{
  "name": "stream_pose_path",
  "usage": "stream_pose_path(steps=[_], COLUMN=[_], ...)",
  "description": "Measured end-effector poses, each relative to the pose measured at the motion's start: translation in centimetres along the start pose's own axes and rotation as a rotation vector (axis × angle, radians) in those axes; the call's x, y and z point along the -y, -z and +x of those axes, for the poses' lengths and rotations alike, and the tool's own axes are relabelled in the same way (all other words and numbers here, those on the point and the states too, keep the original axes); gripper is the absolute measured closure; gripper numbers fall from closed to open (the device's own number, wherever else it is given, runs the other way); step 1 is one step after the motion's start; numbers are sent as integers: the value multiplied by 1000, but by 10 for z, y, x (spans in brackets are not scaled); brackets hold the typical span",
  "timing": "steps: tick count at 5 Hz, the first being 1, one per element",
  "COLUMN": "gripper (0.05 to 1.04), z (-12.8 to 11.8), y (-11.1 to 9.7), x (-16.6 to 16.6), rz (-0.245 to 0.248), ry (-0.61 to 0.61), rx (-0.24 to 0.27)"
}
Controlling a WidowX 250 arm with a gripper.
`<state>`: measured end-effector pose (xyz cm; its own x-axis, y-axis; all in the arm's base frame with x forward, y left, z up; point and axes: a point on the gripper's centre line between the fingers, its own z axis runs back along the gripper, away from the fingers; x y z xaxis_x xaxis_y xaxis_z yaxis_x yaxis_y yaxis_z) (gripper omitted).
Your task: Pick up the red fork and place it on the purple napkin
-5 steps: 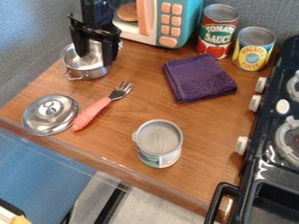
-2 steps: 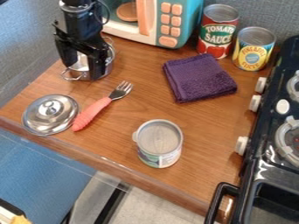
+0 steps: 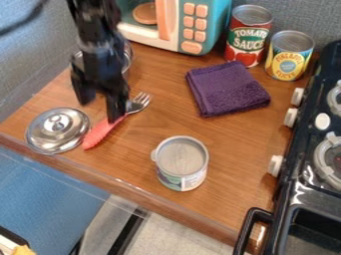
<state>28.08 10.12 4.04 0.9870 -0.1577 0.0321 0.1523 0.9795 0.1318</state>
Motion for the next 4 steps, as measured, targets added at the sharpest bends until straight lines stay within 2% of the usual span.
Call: stream_pose_path(steps=[1, 2, 4], gripper=[83, 132, 660], z=[-2, -4, -3], y=[17, 21, 21], x=[14, 16, 16], rz=[-14, -11, -17], ry=[1, -7, -4], rx=[-26, -26, -12])
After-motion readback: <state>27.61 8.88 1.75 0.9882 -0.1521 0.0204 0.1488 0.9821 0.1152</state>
